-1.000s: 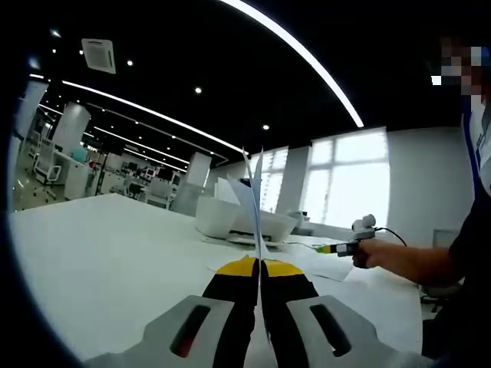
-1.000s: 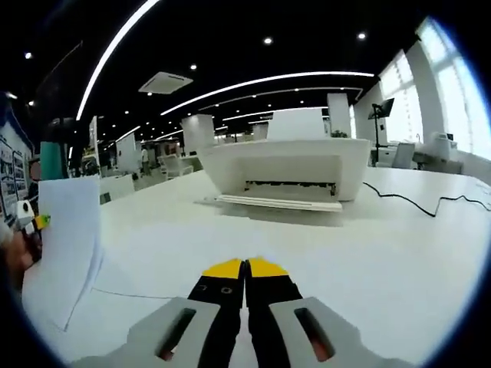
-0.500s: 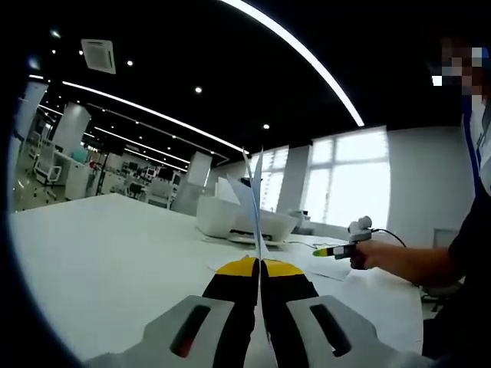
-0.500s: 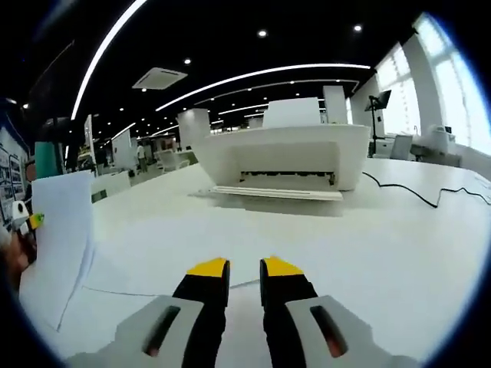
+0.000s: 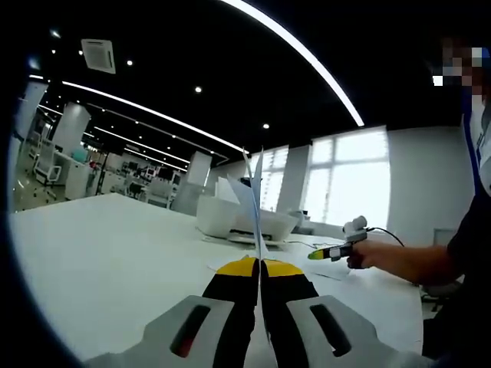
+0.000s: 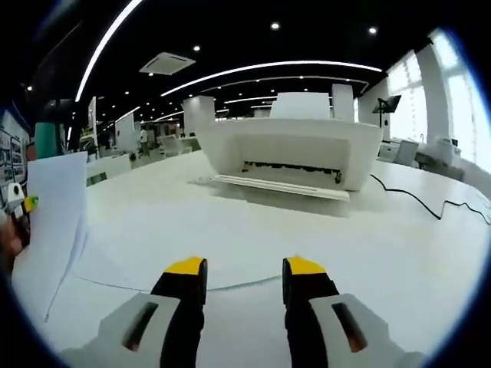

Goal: Organize the stack of printing papers by aligning and flattening the scattered papers on the table

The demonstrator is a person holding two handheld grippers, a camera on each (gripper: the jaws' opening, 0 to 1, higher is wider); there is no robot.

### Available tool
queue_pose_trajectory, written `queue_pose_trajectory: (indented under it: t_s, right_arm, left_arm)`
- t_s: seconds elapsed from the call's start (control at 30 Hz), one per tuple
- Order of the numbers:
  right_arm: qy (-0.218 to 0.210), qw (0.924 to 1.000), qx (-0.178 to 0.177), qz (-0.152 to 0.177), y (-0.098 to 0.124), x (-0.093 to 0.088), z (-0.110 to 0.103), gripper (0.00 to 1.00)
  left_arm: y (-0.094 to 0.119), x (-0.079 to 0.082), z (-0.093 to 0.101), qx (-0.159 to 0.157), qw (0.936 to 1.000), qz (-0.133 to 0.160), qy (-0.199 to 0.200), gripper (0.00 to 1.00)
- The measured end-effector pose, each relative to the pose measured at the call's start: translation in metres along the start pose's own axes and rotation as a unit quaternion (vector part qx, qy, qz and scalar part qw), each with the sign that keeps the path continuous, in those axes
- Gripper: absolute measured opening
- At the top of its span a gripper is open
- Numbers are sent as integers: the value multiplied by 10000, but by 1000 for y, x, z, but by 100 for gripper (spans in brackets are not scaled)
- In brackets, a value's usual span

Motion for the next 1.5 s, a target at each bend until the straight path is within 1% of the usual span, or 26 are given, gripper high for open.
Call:
queue_pose_trajectory:
  t_s: [0.13,0.23,0.53,0.67,0.93,1.07,1.1,1.23,1.37,1.5]
  right_arm:
    - [73,9999,-8,-69,-6,-2,1,47]
    - [144,9998,-15,-160,-12,-4,1,50]
    - [285,9993,-51,-247,-22,-4,0,53]
    - [224,9994,-7,-257,-25,-6,-3,54]
    - [171,9996,-22,-242,-22,-7,-6,54]
    - [216,9996,23,-201,-20,-7,-13,47]
    - [231,9995,44,-195,-18,-8,-19,46]
    - [269,9994,106,-178,-19,-7,-19,41]
    - [355,9990,222,-167,-18,-6,-27,31]
    - [412,9986,291,-160,-20,-6,-29,23]
  left_arm:
    - [0,0,0,-5,10000,-1,2,7]
    - [0,0,0,-10,10000,-1,3,7]
    - [0,0,0,-20,10000,1,11,7]
    - [0,0,0,-25,10000,6,15,7]
    - [0,0,1,-28,10000,5,8,7]
    - [-1,-1,2,-26,10000,-14,-6,7]
    - [-1,-1,2,-24,10000,-17,-9,7]
    - [-1,-1,2,-13,10000,-20,-14,7]
    - [-1,-1,2,0,10000,-20,-19,7]
    - [-1,-2,2,6,10000,-38,-32,7]
Point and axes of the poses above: the point that each gripper's makers call its tool centre point, and the gripper's own axes: y roughly backward along the fingers, z roughly to its right, x roughly out of its top, the point moved 1 cm from there along y, roughly backward along the fingers, and after that the axes turned 11 degrees about -z, right-handed, at the moved point
